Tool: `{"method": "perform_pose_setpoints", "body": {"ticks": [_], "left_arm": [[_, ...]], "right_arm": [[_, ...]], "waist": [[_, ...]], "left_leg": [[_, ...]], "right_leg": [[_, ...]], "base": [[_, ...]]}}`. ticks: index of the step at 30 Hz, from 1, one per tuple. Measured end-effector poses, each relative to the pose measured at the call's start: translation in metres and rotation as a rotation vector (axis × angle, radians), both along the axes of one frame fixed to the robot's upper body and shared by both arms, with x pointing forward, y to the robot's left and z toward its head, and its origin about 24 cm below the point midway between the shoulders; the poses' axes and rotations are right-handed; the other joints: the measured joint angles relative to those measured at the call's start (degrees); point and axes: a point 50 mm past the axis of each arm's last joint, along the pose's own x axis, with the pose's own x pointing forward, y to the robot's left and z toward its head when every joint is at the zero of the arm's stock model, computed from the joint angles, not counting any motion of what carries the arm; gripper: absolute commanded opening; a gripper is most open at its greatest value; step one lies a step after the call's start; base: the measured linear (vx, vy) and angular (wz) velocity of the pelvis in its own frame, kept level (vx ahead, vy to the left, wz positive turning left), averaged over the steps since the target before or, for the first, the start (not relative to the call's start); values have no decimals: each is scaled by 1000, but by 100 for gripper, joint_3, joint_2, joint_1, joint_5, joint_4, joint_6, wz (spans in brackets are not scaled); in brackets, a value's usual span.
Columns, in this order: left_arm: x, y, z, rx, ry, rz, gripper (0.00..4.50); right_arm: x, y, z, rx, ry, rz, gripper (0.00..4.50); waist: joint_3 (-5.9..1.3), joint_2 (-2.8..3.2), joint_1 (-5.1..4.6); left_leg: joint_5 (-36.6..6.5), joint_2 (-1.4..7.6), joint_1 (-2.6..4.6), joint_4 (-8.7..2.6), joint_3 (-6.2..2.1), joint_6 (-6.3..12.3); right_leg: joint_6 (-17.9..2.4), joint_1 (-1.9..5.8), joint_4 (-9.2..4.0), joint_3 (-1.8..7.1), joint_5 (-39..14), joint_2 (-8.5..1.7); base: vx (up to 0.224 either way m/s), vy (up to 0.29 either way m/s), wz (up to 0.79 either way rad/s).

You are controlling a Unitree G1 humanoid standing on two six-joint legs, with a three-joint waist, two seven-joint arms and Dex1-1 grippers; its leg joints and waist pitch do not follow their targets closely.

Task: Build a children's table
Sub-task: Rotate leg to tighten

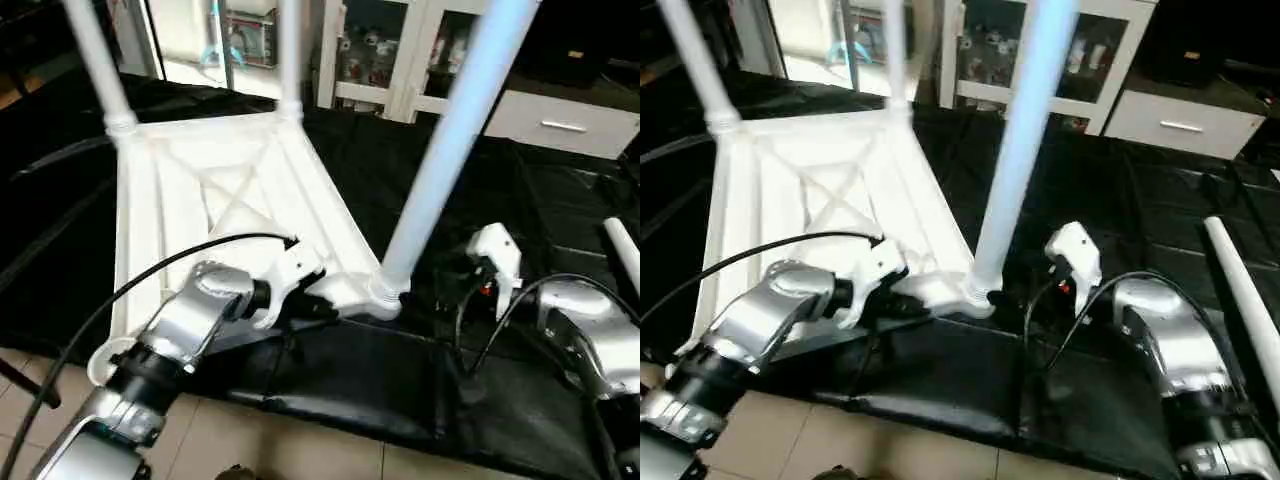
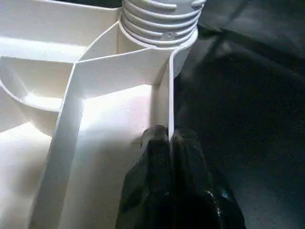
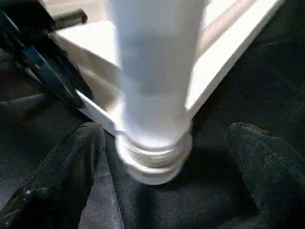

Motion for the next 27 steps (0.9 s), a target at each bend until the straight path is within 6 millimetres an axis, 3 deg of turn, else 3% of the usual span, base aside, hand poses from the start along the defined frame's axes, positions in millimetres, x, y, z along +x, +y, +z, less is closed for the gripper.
{"method": "perform_pose_setpoints", "body": {"ticks": [8, 9, 13, 24, 27], "left_arm": [[-5, -3, 0, 4, 21, -36, 0], [-6, -3, 0, 6, 24, -40, 0], [-7, -2, 1, 10, 29, -48, 0], [-7, 0, 1, 16, 35, -51, 0], [-7, 0, 1, 17, 36, -50, 0]], "right_arm": [[5, 12, -5, -28, 17, 92, 446], [6, 13, -5, -30, 18, 108, 418], [5, 14, -8, -28, 35, 146, 398], [5, 11, -18, -56, 81, 200, 286], [5, 11, -18, -58, 77, 206, 276]], "waist": [[2, -26, -3], [1, -29, -2], [4, -39, 0], [3, -41, -11], [3, -42, -13]], "left_leg": [[19, 0, -11, 19, 9, 32], [18, 0, -11, 20, 9, 31], [19, 0, -16, 26, 10, 32], [19, 0, -18, 52, 10, 35], [15, 0, -18, 53, 10, 29]], "right_leg": [[1, 0, 11, -2, -1, -12], [1, 1, 12, -2, -1, -13], [1, 1, 17, -5, -1, -18], [0, 1, 39, -8, 0, -26], [0, 2, 40, -10, 0, -29]], "base": [[0, 0, 0], [0, 0, 0], [0, 0, 0], [0, 0, 0], [0, 0, 0]]}}
